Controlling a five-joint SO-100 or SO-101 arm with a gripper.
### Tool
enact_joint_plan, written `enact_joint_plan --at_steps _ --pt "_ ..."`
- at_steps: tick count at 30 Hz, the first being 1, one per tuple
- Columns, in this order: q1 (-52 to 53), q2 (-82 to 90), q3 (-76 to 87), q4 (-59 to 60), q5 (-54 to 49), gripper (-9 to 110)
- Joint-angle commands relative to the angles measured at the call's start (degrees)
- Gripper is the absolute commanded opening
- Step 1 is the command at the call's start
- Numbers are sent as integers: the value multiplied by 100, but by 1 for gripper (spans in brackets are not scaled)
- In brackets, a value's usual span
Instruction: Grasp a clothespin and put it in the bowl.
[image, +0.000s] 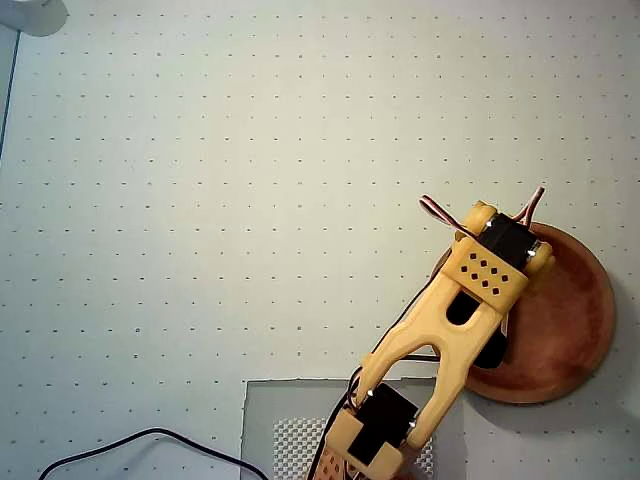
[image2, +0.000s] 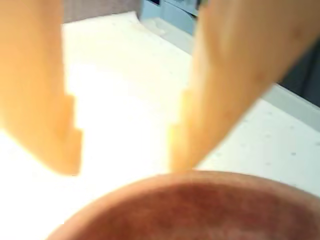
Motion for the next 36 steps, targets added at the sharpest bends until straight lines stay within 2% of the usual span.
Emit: enact_joint_plan --at_steps 1,5,10,13,17,25,32,36 --pt "-466 870 -176 290 114 0" --pt "-1151 1459 -185 290 598 -4" --pt "-2162 2153 -193 62 1178 -3" --pt "-2769 2628 -185 -615 2101 -3" --pt "-3349 3190 -105 -1951 3937 -3" --pt "-3577 3674 -88 -4201 7638 -3" --pt "-3586 3727 -79 -4649 9299 -3" --pt "-3586 3727 -79 -4649 9677 -3"
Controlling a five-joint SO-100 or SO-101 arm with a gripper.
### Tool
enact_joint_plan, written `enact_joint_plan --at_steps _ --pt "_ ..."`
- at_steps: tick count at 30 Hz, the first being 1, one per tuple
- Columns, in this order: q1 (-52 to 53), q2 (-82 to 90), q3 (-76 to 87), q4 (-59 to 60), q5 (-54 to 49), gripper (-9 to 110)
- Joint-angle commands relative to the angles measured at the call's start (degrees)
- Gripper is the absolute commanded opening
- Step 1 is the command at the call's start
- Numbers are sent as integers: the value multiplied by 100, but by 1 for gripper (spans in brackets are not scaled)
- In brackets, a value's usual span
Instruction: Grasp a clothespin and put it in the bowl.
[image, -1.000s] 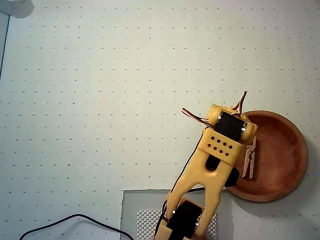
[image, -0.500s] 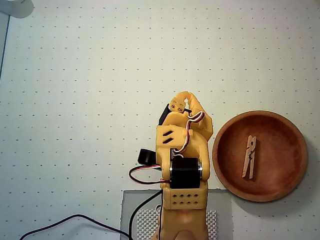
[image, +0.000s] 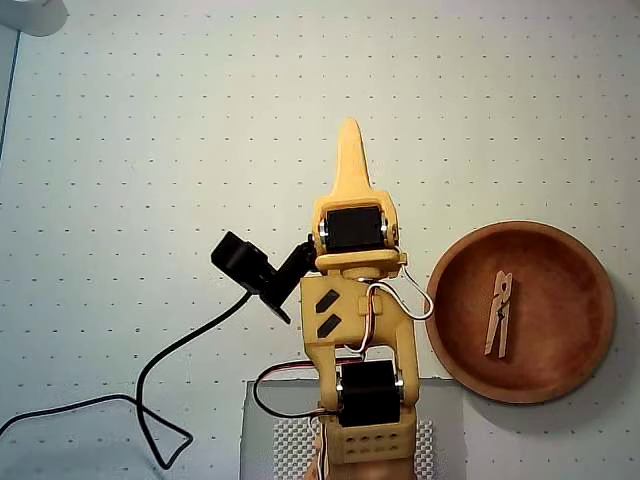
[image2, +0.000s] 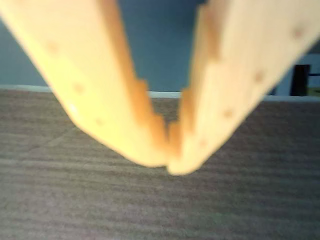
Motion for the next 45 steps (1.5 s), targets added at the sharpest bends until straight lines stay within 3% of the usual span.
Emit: enact_joint_plan --at_steps 1,9,26,45 --pt "-9 26 -79 -158 325 -3" --pt "-18 264 598 -229 299 -3" --pt "9 3278 4957 -1072 -624 -3" --pt "545 4746 7436 -1063 -624 -3"
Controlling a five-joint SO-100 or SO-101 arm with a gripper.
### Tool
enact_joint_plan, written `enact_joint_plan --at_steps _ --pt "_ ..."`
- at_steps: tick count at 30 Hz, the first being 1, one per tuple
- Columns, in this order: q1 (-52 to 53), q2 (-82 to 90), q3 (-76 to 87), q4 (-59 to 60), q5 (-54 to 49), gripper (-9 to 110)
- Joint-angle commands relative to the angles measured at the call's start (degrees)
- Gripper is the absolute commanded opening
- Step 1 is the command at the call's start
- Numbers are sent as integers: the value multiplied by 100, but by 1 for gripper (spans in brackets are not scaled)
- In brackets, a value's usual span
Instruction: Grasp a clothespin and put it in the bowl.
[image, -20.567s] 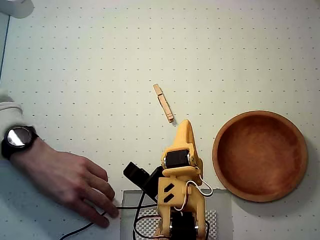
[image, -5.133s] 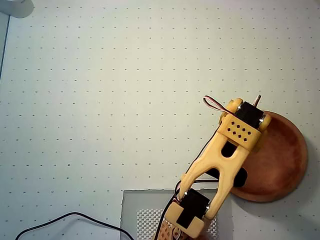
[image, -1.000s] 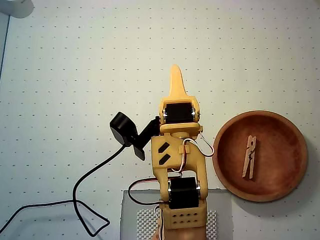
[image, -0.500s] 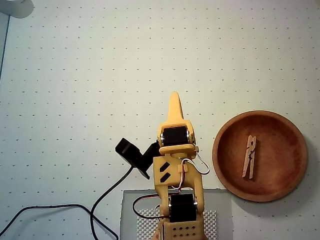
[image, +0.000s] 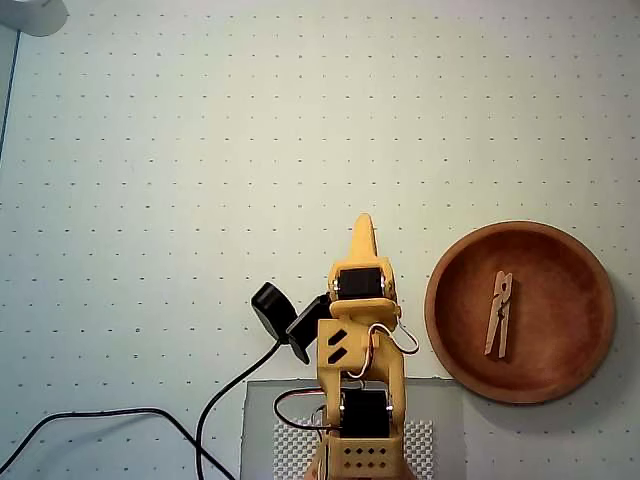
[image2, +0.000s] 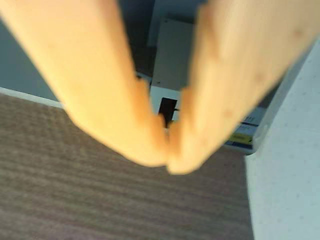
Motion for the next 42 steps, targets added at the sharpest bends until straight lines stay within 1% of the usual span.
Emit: enact_joint_plan --at_steps 1,7,13,24,26,28,32,38,42 --pt "35 62 35 -149 0 -3" --pt "26 70 457 -149 18 -3" --pt "26 88 791 -158 483 -3" --pt "26 79 1072 -97 483 -3" --pt "26 79 1072 114 483 -3" --pt "26 79 1072 606 492 -3" --pt "26 88 1072 1230 545 -3" --pt "26 88 1072 1661 501 -3" --pt "26 88 1072 1670 492 -3"
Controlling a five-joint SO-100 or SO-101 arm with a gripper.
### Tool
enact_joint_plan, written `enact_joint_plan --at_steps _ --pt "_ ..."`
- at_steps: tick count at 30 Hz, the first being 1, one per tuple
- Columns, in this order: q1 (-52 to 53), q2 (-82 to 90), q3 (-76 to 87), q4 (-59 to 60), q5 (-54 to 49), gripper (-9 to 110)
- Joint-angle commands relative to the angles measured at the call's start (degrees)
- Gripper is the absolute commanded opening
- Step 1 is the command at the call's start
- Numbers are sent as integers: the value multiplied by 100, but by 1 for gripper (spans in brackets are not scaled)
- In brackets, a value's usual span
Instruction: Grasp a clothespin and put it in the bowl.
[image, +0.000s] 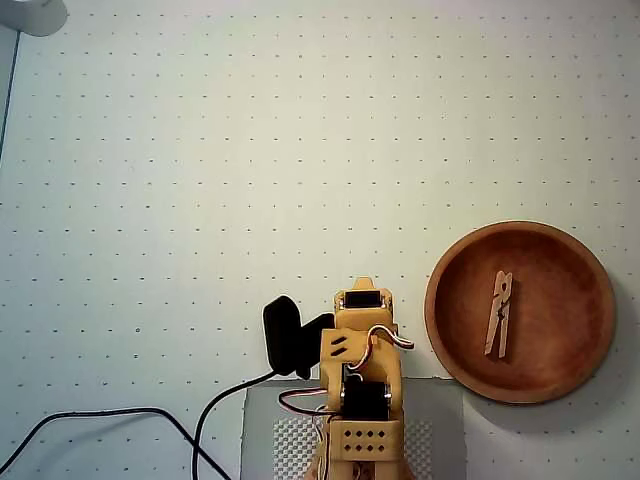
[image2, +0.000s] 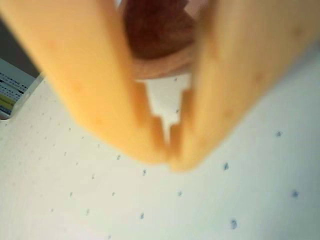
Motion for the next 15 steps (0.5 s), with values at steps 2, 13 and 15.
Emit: enact_joint_plan --at_steps 2,13,15 --pt "18 88 -114 0 0 -3" --pt "53 70 -114 0 0 -3" --pt "53 70 -114 0 0 -3"
